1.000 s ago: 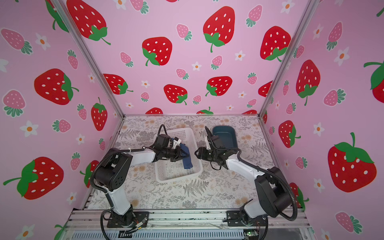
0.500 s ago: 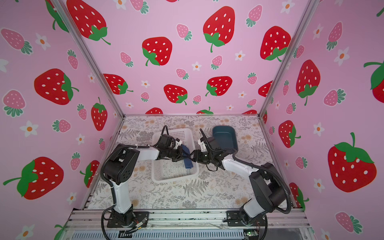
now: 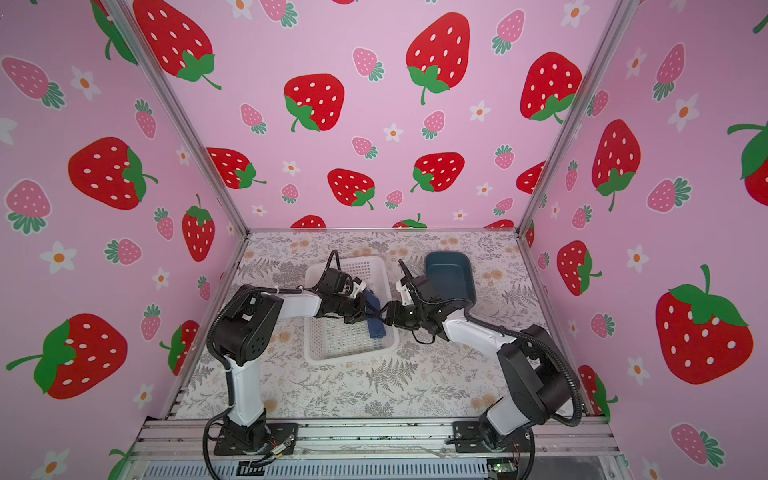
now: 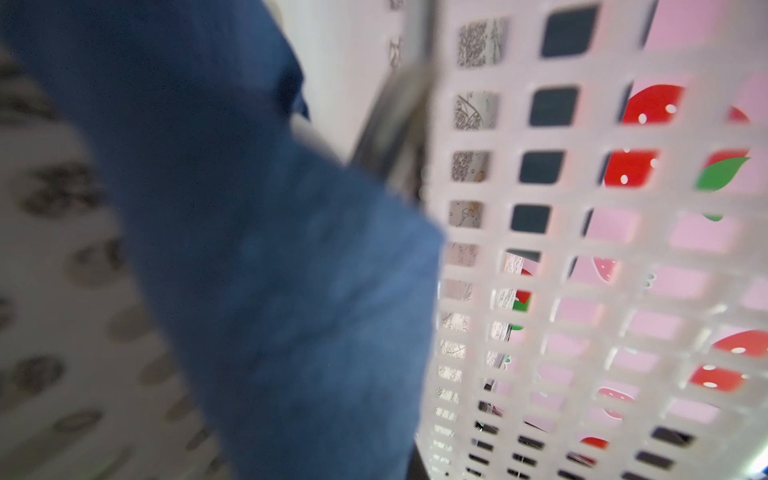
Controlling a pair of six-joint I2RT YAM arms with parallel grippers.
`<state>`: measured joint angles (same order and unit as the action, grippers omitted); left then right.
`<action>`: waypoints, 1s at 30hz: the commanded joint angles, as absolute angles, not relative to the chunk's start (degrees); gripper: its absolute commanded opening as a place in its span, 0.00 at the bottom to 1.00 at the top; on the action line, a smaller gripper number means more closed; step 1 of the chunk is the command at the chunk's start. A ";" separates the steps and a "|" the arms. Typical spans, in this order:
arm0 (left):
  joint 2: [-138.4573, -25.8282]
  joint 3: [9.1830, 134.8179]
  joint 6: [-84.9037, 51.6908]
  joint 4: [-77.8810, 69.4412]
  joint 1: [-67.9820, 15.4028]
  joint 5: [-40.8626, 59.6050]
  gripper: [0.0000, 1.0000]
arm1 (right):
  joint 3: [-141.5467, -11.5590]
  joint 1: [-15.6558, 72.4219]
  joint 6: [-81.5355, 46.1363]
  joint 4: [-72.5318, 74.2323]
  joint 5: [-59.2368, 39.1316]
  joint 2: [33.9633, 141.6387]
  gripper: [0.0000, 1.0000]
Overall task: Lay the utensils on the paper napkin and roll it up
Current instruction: 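Lower the napkin bundle into the basket with the left gripper while right steadies it, then open the left gripper to release the bundle upright in the basket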
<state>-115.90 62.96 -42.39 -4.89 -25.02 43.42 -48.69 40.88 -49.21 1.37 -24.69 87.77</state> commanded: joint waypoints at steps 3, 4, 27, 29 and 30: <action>-117.66 65.10 -40.25 0.56 -25.24 41.42 0.15 | -48.55 41.08 -48.42 -0.42 -22.80 86.32 0.57; -117.81 65.13 -40.18 1.12 -25.22 41.06 0.17 | -48.52 41.13 -48.34 -0.41 -22.68 86.14 0.57; -114.67 70.88 -37.11 16.05 -26.63 29.42 0.56 | -48.98 40.79 -47.80 -1.89 -21.38 83.79 0.57; -114.18 71.35 -36.99 17.27 -26.85 28.26 0.59 | -48.74 40.74 -47.66 -2.18 -21.10 83.38 0.57; -113.98 71.66 -36.93 17.84 -26.89 27.78 0.61 | -48.76 40.65 -47.75 -2.19 -20.96 83.23 0.57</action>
<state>-114.02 70.83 -37.95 11.16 -26.55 34.17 -48.69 40.86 -48.18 -1.23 -22.11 85.41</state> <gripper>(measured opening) 0.598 0.572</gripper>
